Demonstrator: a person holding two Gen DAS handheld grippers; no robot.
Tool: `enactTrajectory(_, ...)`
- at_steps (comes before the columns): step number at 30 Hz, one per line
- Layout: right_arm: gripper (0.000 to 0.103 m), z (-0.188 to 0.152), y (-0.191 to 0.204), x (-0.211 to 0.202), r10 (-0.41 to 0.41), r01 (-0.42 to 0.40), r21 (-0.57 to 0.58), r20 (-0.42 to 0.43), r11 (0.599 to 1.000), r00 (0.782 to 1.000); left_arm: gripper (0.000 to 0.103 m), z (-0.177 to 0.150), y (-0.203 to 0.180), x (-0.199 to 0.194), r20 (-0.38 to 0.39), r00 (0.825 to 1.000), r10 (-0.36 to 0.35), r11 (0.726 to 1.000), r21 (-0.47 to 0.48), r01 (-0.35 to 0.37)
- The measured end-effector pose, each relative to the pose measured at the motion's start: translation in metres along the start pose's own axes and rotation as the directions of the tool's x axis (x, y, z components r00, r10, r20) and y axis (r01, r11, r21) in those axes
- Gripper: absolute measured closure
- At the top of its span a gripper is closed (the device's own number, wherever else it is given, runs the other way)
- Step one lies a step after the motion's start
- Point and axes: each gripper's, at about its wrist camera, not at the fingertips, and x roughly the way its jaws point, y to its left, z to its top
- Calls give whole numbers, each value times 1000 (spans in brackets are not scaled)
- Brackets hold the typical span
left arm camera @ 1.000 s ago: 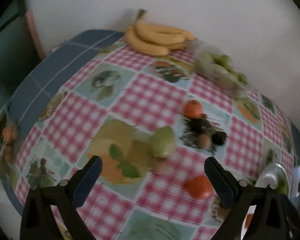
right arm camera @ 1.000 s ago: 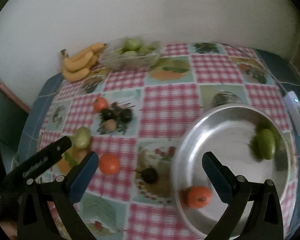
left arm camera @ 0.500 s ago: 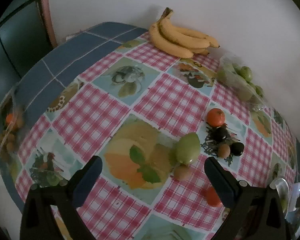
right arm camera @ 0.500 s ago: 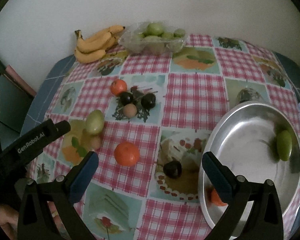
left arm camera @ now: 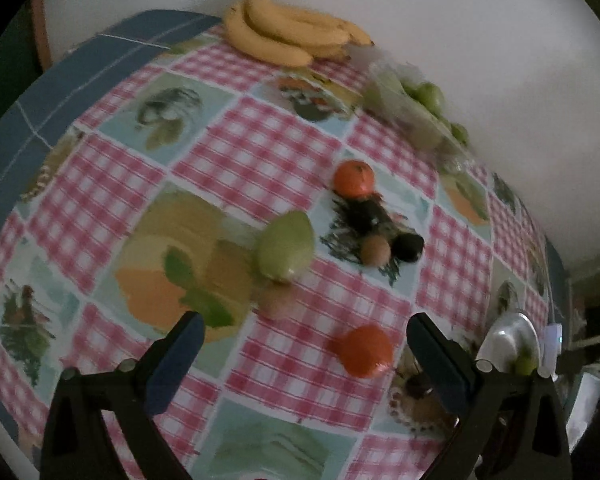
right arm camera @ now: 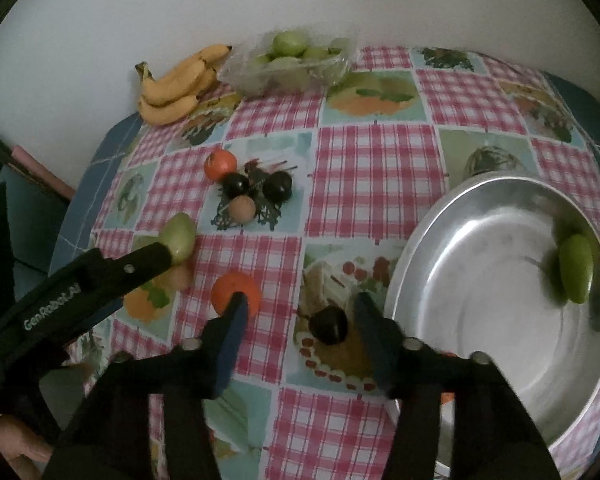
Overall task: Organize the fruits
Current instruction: 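Move the left tool to the other orange while the right tool approaches a dark plum, then close the left tool on the orange while the right tool grasps the dark plum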
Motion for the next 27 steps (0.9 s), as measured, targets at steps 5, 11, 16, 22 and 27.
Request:
enactTrajectory(5,62,-3,6,7,-6,5,-31,-23,1000,1000,17,-8,-14,14,-49,999,-17,999,50,19)
enactTrajectory(11,62,-7,5,21,-56,53,-46,-63,998,996,24,-15,-26,29,-101,994,-32,996,77,40)
enactTrajectory(16,62,-10,3,32,-87,82,-52,-89,995,992,25,-19,-35,35,-112,993,-25,993,114,38)
enactTrajectory(22,64,-11,4,39,-115,109,-70,-103,992,988,25,-21,-40,44,-122,992,-17,992,126,33)
enactTrajectory(27,64,-12,4,44,-123,115,-76,-118,990,985,30,-20,-41,54,-136,991,-10,992,122,27)
